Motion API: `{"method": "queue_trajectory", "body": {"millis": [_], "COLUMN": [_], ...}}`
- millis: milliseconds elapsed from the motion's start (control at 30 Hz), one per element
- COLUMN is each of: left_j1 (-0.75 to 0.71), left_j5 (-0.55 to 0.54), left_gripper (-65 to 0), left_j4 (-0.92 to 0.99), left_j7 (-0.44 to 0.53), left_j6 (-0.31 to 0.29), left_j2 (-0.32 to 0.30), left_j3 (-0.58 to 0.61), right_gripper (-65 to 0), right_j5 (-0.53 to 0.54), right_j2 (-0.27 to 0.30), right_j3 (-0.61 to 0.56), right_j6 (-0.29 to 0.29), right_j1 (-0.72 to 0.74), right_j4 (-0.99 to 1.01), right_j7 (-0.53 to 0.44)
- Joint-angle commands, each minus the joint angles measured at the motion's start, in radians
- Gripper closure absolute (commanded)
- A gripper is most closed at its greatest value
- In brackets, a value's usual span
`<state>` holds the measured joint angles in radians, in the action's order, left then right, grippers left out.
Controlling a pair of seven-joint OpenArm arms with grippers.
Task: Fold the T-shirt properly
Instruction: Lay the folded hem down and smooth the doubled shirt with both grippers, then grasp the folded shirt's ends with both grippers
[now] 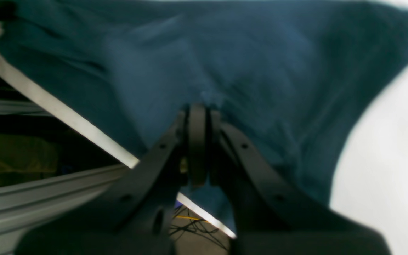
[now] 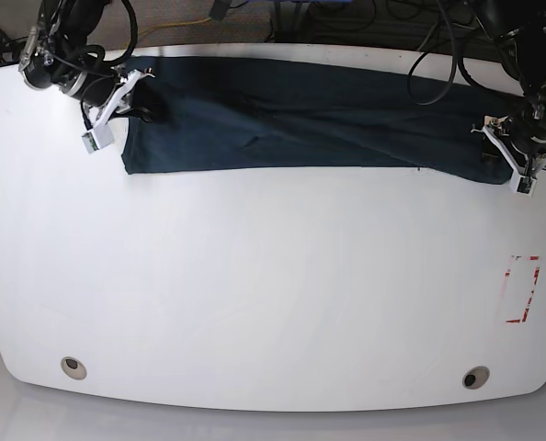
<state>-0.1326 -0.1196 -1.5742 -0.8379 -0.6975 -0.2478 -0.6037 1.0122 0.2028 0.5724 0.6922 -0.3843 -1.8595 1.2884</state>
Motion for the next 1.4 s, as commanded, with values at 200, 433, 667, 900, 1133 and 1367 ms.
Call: {"method": "queue_trajectory", "body": {"millis": [200,433,667,900,1133,1367], "left_j1": [0.012,0.008,0.027,0.032,0.031,0.015], "left_j5": [-0.018,-0.159,-0.291,-0.322,-0.323,-0.315], "left_gripper": [-36.7,-37.1,-37.2,-37.2,-37.4,-37.4], "left_j4": [-0.022,-0.055,-0.058,-0.018,0.064,0.082], "left_j7": [0.016,0.007,-0.108,-0.149,-0.148,-0.114], "left_j6": [-0.001,-0.001,-0.001,-0.001,-0.001,-0.001], "left_j2": [-0.020,-0.022,-0.041,-0.045,-0.045,-0.040], "left_j3": [-0.009,-0.061,-0.193,-0.249,-0.256,-0.258], "right_gripper": [-22.0,-43.9,-43.8,-43.6,-43.6,-43.6], "right_j5": [0.024,0.030,0.092,0.060,-0.115,-0.244], "right_j2": [0.054,0.062,0.057,0.008,-0.033,-0.029], "right_j3": [0.021,0.108,0.070,-0.075,-0.137,-0.223], "right_j6": [0.006,0.006,0.006,0.006,0.006,0.006], "right_j1": [-0.037,-0.045,-0.028,0.032,0.066,0.078], "right_j4": [-0.001,-0.015,-0.029,0.021,0.120,0.172], "right_j7": [-0.017,-0.017,-0.016,-0.031,-0.037,-0.097]}}
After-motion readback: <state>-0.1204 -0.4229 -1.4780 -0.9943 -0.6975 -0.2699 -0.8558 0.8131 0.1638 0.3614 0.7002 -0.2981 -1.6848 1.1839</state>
